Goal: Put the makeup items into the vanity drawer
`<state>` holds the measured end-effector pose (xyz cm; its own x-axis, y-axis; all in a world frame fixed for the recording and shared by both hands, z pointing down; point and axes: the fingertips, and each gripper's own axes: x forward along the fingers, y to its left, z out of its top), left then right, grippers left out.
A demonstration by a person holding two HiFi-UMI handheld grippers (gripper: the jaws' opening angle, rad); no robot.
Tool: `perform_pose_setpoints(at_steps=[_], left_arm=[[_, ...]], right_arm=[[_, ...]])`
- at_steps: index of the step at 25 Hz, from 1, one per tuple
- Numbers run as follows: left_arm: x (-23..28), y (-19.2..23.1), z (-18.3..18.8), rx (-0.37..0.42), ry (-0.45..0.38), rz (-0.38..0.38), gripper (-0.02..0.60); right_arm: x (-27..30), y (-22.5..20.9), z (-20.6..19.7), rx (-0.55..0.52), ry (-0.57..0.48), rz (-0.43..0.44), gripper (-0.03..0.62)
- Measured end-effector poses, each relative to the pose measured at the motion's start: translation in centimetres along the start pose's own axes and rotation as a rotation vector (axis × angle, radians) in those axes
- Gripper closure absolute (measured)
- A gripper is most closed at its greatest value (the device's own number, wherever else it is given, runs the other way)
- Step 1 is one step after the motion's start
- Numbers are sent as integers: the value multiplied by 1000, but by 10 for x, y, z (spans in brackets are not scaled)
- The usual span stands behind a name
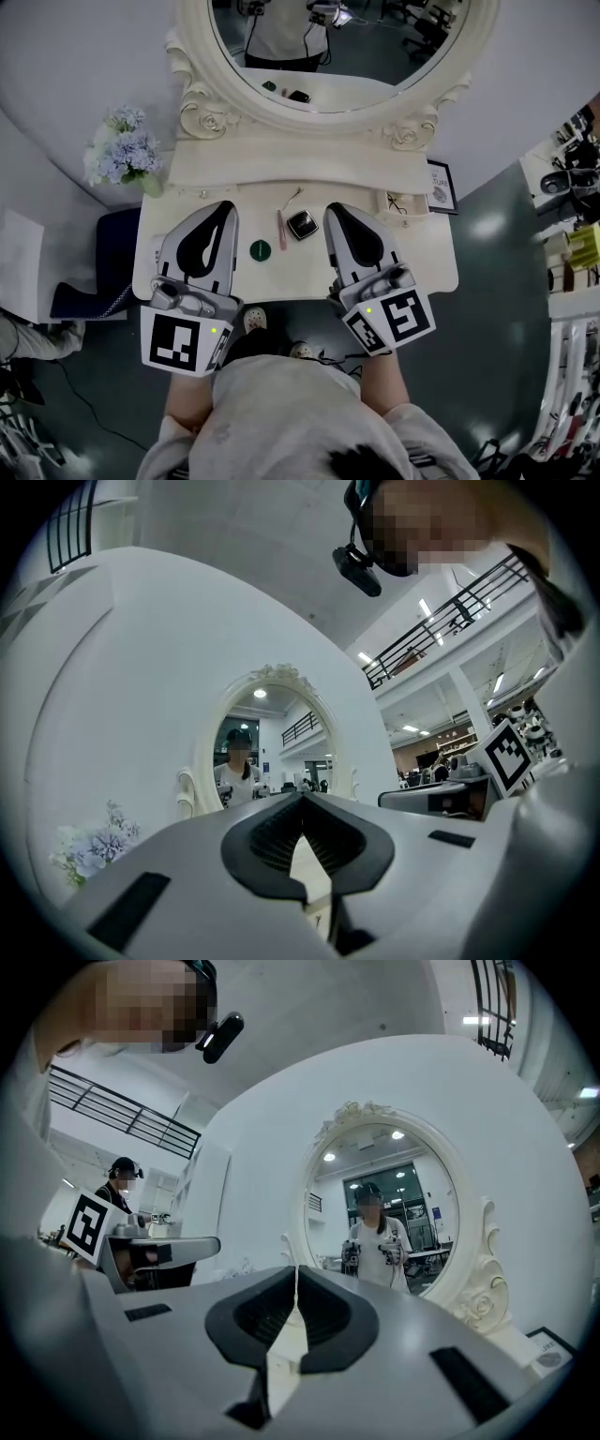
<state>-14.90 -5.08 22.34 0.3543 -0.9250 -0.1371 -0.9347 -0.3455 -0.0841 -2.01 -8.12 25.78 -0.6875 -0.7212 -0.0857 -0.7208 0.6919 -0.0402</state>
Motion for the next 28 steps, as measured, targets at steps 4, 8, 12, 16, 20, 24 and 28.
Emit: perform_pose_setpoints(at_steps=[4,8,12,16,20,24,28], left_arm=[[9,13,-3,-3,-5,-20,568],[18,23,-7,-13,-11,-51,568],[26,34,-13,-20,-9,-80,568],[31,44,-25,21,35,-121,568],[37,55,-34,33,65,-151,568],[44,62,-43,24,69,-175,568],[50,66,-53,10,82,-196,568]], right_arm=[[13,0,-3,-6,8,-20,571],[24,-1,-6,-11,18,-48,571],[36,-2,-13,-5,36,-76,570],[50,-5,-23,7,62,-100,571],[63,-6,-38,23,94,-120,569],[73,-9,-59,37,147,-137,569],[80,-11,-83,53,217,-147,569]])
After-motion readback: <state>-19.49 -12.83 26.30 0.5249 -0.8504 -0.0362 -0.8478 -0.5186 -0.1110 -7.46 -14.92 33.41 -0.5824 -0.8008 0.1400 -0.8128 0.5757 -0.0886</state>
